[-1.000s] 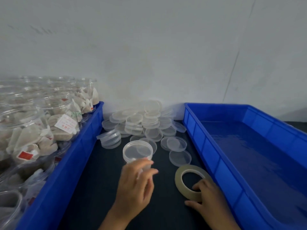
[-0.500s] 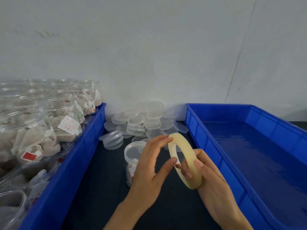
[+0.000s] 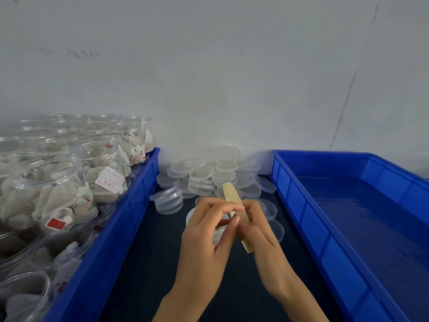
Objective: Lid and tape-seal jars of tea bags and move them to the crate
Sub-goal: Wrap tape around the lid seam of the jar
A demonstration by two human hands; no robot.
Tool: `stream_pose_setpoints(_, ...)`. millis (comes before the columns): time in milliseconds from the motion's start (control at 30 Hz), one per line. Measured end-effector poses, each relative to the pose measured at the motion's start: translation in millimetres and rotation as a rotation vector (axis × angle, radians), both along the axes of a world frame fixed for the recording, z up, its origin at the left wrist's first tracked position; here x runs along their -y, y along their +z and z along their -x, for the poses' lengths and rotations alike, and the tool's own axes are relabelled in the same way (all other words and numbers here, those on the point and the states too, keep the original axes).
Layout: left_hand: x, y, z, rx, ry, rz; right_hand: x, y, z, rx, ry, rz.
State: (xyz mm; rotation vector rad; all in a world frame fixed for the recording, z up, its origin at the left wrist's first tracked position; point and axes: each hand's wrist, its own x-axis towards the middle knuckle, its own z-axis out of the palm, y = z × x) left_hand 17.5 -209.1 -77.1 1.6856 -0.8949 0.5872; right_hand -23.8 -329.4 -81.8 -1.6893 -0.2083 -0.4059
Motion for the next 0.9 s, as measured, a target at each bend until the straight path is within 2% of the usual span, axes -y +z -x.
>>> stream_pose_setpoints(167,0,-4,-7,-0.038,0.11,0.021,-4,-5,-5,0.02,-0.078,0.253)
stream_pose_setpoints(300,2,-5,-6,-0.008,0.184,0.078,-11,-11,-8,0.098,-0.224,0.628)
stream_pose_setpoints(333,2,-4,-6,-0.001,0.195,0.094,-15,-11,-9,0.088,-0.259,0.661)
stream_pose_setpoints(400,3,-5,-7,-0.003,0.21,0.121,-19,-11,-8,0.038,-0.32,0.65)
stream_pose_setpoints(567,5,-10,-12,0.016,0.221,0.084,-16,-20,-10,0.04,-0.281,0.774)
stream_pose_setpoints(733,6,-18,-16,0.0,0.227,0.022,-18,-23,-11,-0.062,-0.297,0.643)
stream_pose_setpoints(833,7,-21,-14,0.024,0.233,-0.024,-18,-21,-8,-0.07,-0.284,0.673)
stream_pose_setpoints(900,7,-20,-11,0.01,0.214,0.016,-17,-17,-6,-0.073,-0.308,0.708)
